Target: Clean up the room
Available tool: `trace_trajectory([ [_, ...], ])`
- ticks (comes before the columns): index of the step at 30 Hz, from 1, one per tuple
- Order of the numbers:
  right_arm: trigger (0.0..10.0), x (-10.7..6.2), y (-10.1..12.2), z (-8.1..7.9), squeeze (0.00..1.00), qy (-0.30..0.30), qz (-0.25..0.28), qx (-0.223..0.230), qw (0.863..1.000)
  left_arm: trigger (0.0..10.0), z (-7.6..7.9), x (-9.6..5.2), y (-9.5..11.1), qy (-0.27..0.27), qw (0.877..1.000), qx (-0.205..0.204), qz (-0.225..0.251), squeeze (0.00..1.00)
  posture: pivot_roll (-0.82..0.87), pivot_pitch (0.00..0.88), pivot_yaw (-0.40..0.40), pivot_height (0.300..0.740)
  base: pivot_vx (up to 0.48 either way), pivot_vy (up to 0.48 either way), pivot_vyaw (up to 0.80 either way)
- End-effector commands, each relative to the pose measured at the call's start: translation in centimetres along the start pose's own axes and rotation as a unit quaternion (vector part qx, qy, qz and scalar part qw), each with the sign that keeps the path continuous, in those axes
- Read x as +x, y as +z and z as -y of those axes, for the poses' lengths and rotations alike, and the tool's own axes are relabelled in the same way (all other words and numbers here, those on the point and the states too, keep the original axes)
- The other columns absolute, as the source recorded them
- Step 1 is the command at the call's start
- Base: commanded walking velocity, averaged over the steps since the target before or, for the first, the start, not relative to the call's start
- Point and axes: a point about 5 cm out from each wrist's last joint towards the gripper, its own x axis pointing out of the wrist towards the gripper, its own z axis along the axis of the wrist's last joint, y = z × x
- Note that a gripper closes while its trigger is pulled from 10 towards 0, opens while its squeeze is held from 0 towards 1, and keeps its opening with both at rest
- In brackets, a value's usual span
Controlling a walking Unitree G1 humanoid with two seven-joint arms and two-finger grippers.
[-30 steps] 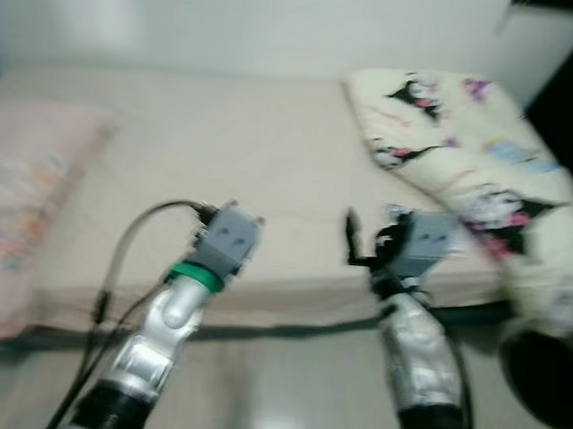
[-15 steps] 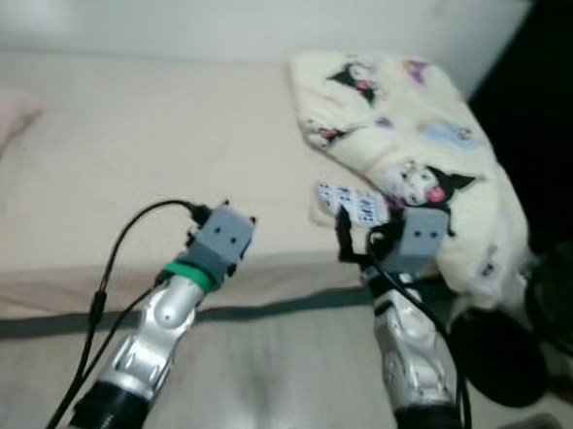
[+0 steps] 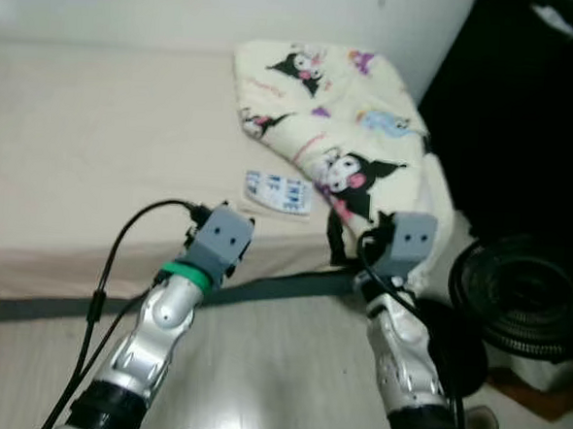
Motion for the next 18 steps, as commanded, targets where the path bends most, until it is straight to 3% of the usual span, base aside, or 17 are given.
trace_trajectory([
  [1,10.0,-0.25,-0.2,0.58,0.0,-0.008,-0.005,-0.005,1.0,10.0,0.5,-0.13,-0.34,-0.009,1.0,0.003,-0.008,0.0,-0.06,0.03,0.008,0.736,0.0,-0.368,0.0],
  [5,10.0,-0.23,-0.22,0.62,0.0,-0.009,-0.006,-0.008,1.0,10.0,0.47,-0.06,-0.46,-0.006,1.0,0.002,-0.015,0.0,-0.06,0.028,0.008,0.736,0.0,-0.295,0.34],
  [12,10.0,-0.17,-0.34,0.86,0.0,-0.016,-0.011,-0.021,1.0,10.0,-0.04,0.54,-0.29,0.012,0.999,-0.026,-0.033,0.0,-0.06,0.024,0.008,0.736,0.0,0.0,0.72],
  [18,10.0,-0.17,-0.36,0.92,0.0,-0.019,-0.011,-0.02,1.0,10.0,-0.34,0.74,0.03,0.025,0.999,-0.024,-0.027,0.0,-0.06,0.024,0.008,0.736,0.0,0.0,0.74],
])
